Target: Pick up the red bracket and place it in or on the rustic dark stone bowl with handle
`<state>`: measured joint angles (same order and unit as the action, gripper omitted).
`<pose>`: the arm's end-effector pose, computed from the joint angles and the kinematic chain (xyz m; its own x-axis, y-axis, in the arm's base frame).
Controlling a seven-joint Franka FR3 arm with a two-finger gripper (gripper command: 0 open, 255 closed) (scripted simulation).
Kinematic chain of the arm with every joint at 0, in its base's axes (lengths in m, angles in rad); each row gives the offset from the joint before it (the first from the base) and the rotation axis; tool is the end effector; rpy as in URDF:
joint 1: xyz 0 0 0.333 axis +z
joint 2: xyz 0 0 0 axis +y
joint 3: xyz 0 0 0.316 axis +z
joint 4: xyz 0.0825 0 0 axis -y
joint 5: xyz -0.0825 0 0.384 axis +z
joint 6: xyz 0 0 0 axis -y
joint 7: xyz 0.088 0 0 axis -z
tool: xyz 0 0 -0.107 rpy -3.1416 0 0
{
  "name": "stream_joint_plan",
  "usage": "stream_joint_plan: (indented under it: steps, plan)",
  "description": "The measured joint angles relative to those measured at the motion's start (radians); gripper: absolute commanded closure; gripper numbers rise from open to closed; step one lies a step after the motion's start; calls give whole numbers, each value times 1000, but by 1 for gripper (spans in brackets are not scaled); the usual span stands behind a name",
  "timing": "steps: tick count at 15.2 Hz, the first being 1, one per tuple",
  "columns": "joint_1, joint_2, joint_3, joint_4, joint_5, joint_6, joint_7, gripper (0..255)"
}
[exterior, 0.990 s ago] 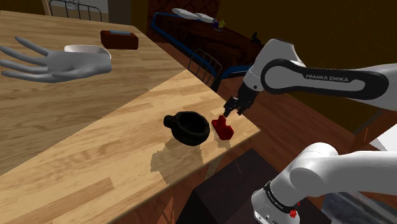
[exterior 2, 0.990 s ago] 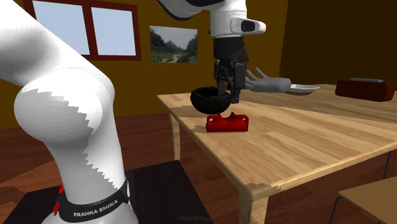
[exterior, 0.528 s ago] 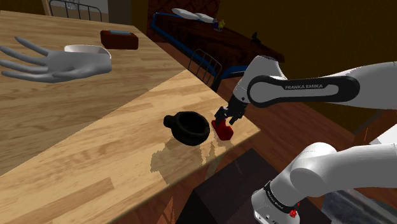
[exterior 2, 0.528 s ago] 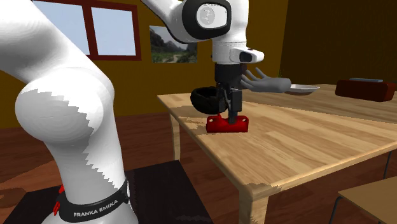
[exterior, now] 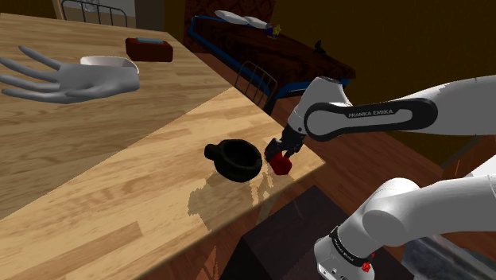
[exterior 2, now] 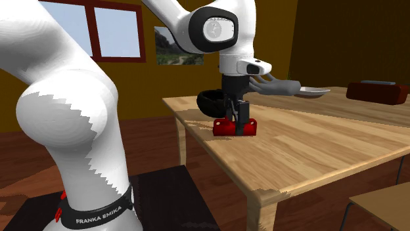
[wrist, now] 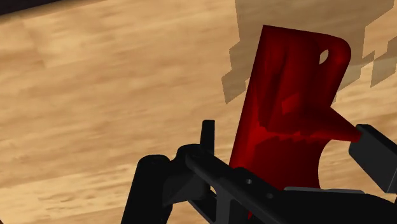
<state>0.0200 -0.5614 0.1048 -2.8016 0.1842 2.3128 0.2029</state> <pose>0.3471 0.0436 0.3696 0.9760 -0.2124 0.0487 -0.2068 -0.9732 -0.1002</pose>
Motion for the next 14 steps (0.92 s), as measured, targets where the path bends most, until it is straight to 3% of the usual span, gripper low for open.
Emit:
stream_joint_plan:
  steps: [2, 3, 14]
  plan:
    - [0, 1, 0, 0, 0, 1, 0, 0]
    - [0, 1, 0, -1, 0, 1, 0, 255]
    - [-1, -3, -1, 5, -1, -6, 1, 255]
